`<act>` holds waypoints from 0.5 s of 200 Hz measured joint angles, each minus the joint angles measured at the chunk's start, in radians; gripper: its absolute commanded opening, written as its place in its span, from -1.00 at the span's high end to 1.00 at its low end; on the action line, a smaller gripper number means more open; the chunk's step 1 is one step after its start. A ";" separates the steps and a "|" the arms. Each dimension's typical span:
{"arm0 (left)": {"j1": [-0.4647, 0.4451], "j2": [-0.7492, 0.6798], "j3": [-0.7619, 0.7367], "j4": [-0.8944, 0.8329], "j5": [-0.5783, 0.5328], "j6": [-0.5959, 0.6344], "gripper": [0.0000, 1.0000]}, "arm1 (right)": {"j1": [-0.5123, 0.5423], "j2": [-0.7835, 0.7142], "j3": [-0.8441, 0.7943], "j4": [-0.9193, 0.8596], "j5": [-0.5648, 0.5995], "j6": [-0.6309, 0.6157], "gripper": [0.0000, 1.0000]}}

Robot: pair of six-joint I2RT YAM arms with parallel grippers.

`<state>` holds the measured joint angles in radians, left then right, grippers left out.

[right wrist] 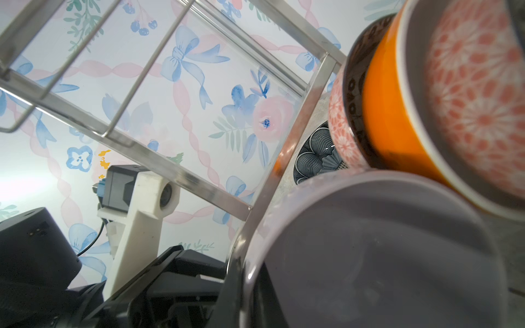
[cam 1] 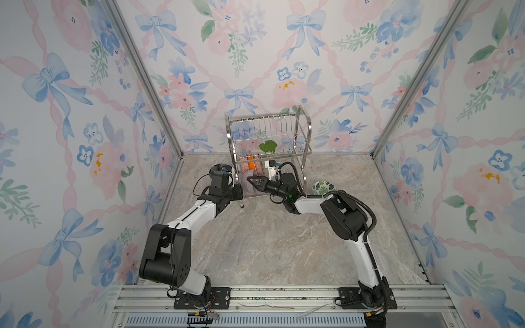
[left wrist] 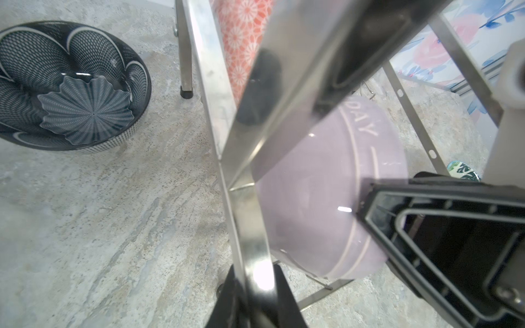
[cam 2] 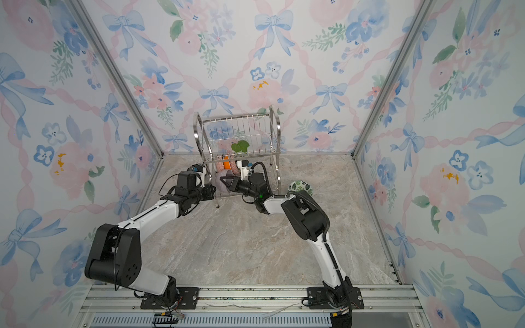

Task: Load the bowls into the dish rack
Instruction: 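Lower the lavender bowl into the rack slot beside the floral bowls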

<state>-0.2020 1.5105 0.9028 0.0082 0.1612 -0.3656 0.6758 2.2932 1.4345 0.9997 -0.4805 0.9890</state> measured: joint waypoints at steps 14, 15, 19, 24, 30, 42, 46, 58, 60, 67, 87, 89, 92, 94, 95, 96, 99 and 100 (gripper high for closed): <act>0.000 0.000 0.000 0.000 -0.002 0.001 1.00 | -0.004 0.000 0.000 0.000 -0.008 0.007 1.00; 0.000 0.000 0.000 0.000 -0.002 0.002 1.00 | -0.004 0.000 0.000 0.000 -0.009 0.007 1.00; 0.000 0.000 0.000 -0.001 -0.003 0.003 1.00 | -0.006 0.000 0.000 0.000 -0.012 0.007 1.00; 0.000 0.000 0.001 -0.002 -0.003 0.003 1.00 | -0.008 0.000 0.000 0.000 -0.017 0.008 1.00; 0.000 0.000 0.001 -0.003 -0.003 0.004 1.00 | -0.010 0.000 -0.001 0.000 -0.022 0.011 1.00; 0.000 0.000 0.001 -0.003 -0.003 0.004 1.00 | -0.014 0.000 -0.003 0.004 -0.034 0.018 1.00; 0.000 0.000 0.001 -0.003 -0.004 0.004 1.00 | -0.016 0.000 -0.005 0.007 -0.038 0.021 1.00; 0.000 0.000 0.002 -0.003 -0.004 0.005 1.00 | -0.023 0.000 -0.014 0.022 -0.050 0.029 1.00; 0.000 0.000 0.002 -0.003 -0.004 0.006 1.00 | -0.024 0.000 -0.016 0.025 -0.051 0.030 1.00; 0.000 0.000 0.002 -0.003 -0.003 0.006 1.00 | -0.027 0.000 -0.019 0.034 -0.059 0.037 1.00; 0.000 0.000 0.003 -0.005 -0.004 0.007 1.00 | -0.034 0.006 -0.020 0.056 -0.077 0.052 1.00; 0.000 0.000 0.003 -0.005 -0.004 0.007 1.00 | -0.034 0.006 -0.021 0.058 -0.079 0.053 1.00; 0.000 0.000 0.003 -0.005 -0.004 0.007 1.00 | -0.035 0.007 -0.021 0.061 -0.081 0.055 1.00; 0.000 0.000 0.003 -0.005 -0.004 0.007 1.00 | -0.035 0.008 -0.021 0.062 -0.082 0.055 1.00; 0.000 0.000 0.003 -0.005 -0.004 0.007 1.00 | -0.035 0.008 -0.021 0.063 -0.082 0.055 1.00; 0.000 0.000 0.003 -0.005 -0.004 0.007 1.00 | -0.035 0.009 -0.021 0.064 -0.083 0.056 1.00; 0.000 0.000 0.003 -0.005 -0.004 0.007 1.00 | -0.036 0.010 -0.021 0.068 -0.085 0.057 1.00; 0.000 0.000 0.003 -0.005 -0.004 0.007 1.00 | -0.036 0.010 -0.021 0.069 -0.085 0.057 1.00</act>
<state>-0.2024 1.5105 0.9054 0.0032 0.1570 -0.3584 0.6395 2.3035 1.4132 1.0683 -0.5655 1.0462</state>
